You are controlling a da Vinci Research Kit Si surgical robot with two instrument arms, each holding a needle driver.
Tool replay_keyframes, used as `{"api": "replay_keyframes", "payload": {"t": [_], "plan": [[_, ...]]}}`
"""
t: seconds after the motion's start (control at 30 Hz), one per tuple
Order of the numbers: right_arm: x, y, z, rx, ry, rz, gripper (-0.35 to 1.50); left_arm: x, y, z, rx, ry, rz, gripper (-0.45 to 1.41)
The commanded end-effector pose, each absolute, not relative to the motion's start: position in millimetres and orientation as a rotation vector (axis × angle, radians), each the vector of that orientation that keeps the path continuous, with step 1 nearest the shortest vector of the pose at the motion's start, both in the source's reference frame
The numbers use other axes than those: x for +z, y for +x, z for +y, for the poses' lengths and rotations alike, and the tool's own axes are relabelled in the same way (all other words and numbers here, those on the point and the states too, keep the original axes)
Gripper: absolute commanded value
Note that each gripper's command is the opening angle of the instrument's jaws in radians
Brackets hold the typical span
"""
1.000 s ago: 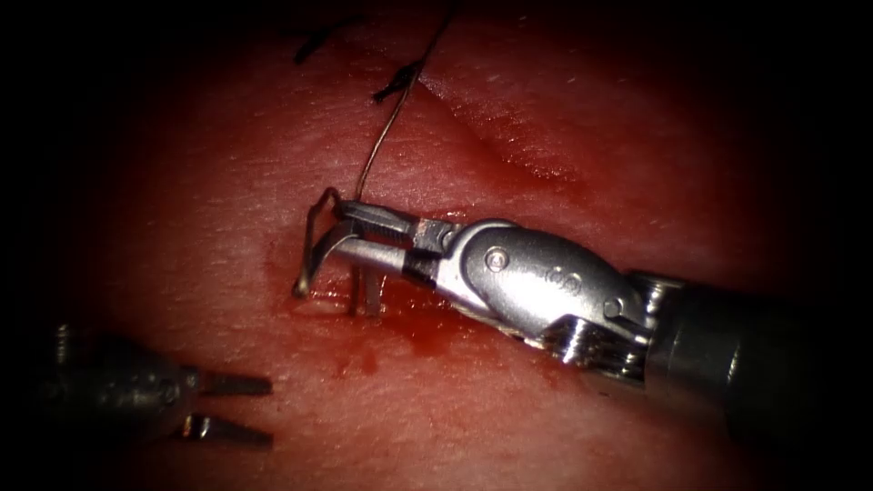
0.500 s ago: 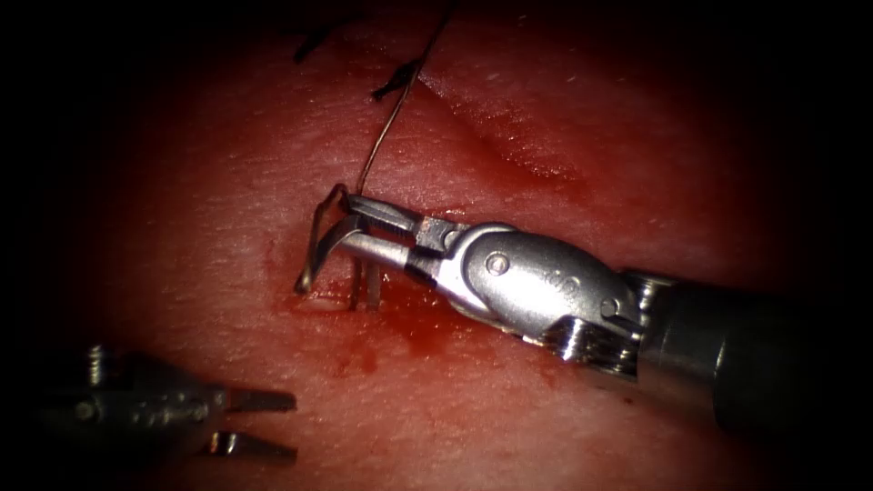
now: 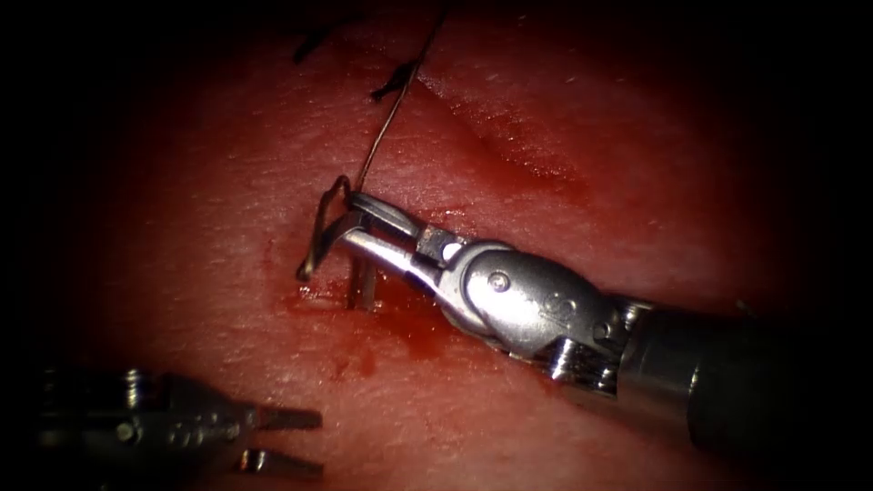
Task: Wound Closure
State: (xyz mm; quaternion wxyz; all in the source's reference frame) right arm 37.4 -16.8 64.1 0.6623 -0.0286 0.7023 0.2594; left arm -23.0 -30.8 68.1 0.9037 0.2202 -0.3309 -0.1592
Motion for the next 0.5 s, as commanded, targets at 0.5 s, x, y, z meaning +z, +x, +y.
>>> {"api": "replay_keyframes", "payload": {"t": [0.5], "plan": [[63.5, 40.7, -16.5, 0.588, -0.056, 1.649, -0.35, 69.0, -23.5, -31.2, -0.321, 0.459, -0.689, 0.10]]}}
